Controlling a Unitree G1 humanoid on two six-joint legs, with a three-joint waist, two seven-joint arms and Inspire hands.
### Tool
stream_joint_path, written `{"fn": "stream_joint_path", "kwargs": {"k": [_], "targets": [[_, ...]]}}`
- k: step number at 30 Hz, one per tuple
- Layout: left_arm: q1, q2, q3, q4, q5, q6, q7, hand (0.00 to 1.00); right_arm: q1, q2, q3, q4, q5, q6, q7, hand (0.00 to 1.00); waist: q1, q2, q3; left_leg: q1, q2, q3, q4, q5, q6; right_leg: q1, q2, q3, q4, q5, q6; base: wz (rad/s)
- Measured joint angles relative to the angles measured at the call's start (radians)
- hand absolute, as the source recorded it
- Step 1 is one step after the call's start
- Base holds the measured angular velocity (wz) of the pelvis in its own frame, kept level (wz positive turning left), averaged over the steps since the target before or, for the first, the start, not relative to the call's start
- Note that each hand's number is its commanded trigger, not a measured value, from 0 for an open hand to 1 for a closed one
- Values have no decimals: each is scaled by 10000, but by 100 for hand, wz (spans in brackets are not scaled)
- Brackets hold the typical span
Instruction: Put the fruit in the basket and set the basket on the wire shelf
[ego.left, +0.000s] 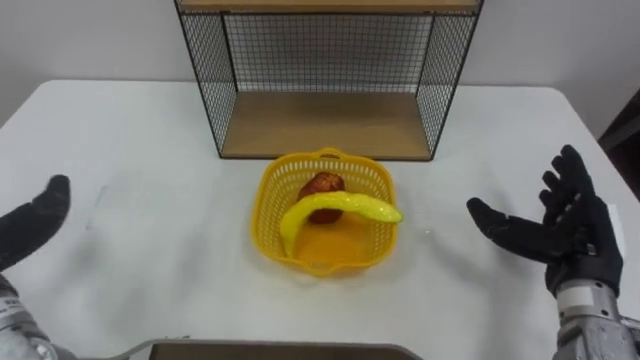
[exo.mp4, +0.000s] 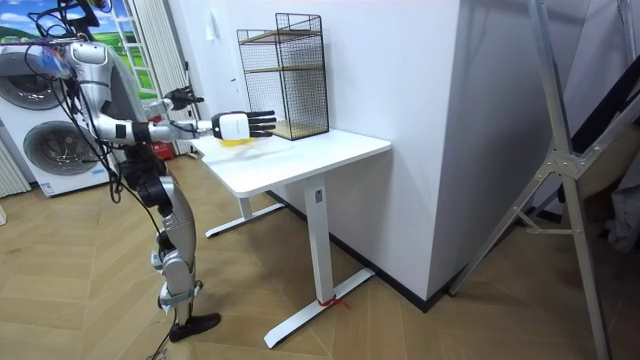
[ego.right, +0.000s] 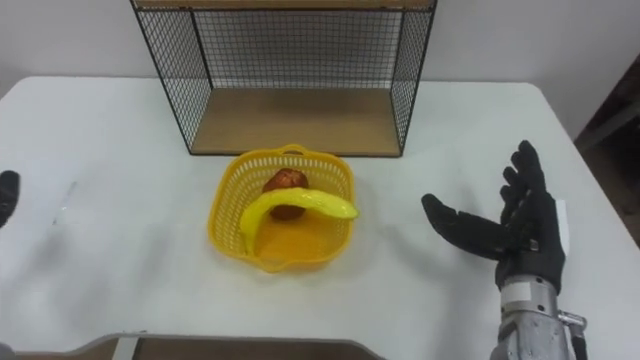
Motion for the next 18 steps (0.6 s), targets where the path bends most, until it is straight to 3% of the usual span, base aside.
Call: {"fn": "stream_joint_path", "kwargs": {"k": [4,8,11,15,18], "targets": [[-17,-92,-357,14,-230,-181,-549,0,-3,7,193,0,581,-100,307,0,-24,37,30,51,8,122,-71,1,-1,-75,10,130,97,-2,2,-10],[-50,-183,-741,183,-654,-528,-1179,0,-6,16,312,1,1094,-262,627,0,-45,-111,104,44,7,227,-77,3,1,-137,13,226,123,-5,6,-7],[-61,-208,-856,635,-967,-561,-1783,0,-12,126,392,20,1177,-419,947,0,-46,-206,128,41,9,294,-62,3,2,-170,14,275,119,-5,6,-7],[-63,-322,-916,1040,-1273,-561,-2119,0,-119,337,609,469,1185,-551,1263,0,-73,-364,52,57,10,351,-57,2,3,-186,18,341,112,-2,7,-4],[-62,-342,-1089,1065,-1268,-561,-2282,0,-153,346,760,500,1176,-550,1490,0,-80,-359,46,43,14,351,-59,2,3,-207,20,342,133,0,8,0]]}}
